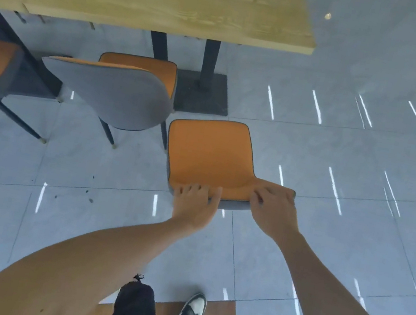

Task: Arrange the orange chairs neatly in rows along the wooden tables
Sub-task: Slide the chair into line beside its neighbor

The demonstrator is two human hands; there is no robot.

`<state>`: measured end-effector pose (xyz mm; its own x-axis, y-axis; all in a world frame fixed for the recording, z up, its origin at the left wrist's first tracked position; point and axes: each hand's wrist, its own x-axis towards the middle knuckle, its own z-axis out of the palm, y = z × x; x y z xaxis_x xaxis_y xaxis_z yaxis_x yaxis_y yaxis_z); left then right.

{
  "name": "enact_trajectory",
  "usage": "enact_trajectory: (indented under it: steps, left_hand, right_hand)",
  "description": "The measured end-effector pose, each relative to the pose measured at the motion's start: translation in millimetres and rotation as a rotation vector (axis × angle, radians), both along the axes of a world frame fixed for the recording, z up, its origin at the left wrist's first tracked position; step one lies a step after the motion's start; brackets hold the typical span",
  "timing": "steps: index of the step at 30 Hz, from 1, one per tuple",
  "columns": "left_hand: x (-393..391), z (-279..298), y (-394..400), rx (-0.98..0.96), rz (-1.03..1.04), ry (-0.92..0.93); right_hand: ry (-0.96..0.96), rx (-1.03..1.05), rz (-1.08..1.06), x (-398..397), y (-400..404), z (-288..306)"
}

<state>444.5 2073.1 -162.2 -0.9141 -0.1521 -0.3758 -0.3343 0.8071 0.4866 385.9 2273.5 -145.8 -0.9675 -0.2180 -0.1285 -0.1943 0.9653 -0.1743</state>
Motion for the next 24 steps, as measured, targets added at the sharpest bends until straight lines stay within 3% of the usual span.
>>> enact_trajectory:
  steps: [5, 11, 24]
  left_hand:
    - [-15.3, -12.6, -6.6, 0.006, 0.096, 0.024]
    - [-45.3, -20.4, -13.9, -0.074, 0.053, 0.010]
    - [-199.7, -33.8, -57.6, -0.126, 0.005, 0.142]
  right_hand:
    - [0.050, 0.100, 0.061, -22.4, -17.8, -23.4]
    - [0.166, -0.066, 0.086, -45.8, -18.9, -43.6]
    - [0.282, -0.037, 0.094, -201.3, -60.2, -50.5]
